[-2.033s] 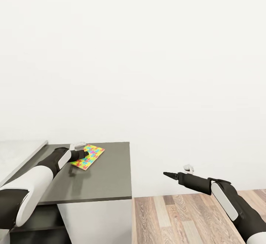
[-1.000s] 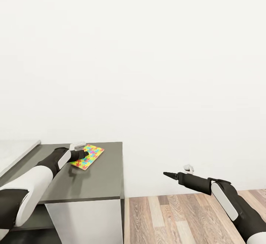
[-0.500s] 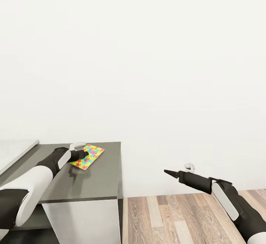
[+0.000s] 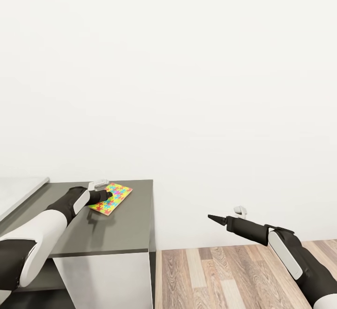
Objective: Put all the toys in the child's room - the three board games (two on the bed and one on the table), the two jigsaw puzzles on the table, and the tennis ball on the table - inside the toy box on the table in the child's room.
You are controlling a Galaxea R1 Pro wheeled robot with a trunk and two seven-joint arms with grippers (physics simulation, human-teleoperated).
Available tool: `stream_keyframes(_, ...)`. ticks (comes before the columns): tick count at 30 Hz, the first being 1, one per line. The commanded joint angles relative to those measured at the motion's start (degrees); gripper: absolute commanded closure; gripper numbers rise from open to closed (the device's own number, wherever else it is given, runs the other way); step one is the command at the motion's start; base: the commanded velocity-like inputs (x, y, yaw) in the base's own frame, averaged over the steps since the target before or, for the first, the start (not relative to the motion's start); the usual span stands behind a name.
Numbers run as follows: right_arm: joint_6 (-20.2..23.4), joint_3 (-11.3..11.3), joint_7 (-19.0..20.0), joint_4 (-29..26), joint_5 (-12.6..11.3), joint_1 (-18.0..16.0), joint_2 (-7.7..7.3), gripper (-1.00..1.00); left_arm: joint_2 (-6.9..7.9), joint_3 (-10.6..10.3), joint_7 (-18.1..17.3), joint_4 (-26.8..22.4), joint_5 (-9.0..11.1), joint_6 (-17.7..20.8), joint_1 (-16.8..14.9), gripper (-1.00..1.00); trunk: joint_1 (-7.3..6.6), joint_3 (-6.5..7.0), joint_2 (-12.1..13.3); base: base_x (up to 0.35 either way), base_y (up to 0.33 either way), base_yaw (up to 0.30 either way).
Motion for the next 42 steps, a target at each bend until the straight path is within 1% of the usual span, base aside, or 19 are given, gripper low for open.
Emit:
stream_keyframes(1, 0.4, 0.1, -0.1, 0.0, -0.5, 0.0, -0.05, -1.00, 0.04, -0.6, -0.1, 0.1, 0.8, 0.2, 0.0, -1.00, 0.00, -0.08, 0.0, 0.000, 0.000, 0.000)
stream_keyframes(35, 0.4, 0.0, -0.2, 0.0, -0.6, 0.0, -0.05, -1.00, 0.05, -0.7, -0.1, 0.1, 0.8, 0.2, 0.0, -1.00, 0.00, -0.08, 0.0, -0.006, -0.012, 0.000)
stream_keyframes(42, 0.4, 0.0, -0.2, 0.0, -0.6, 0.0, -0.05, -1.00, 0.10, -0.7, -0.1, 0.1, 0.8, 0.2, 0.0, -1.00, 0.00, 0.03, 0.0, 0.000, 0.000, -0.044)
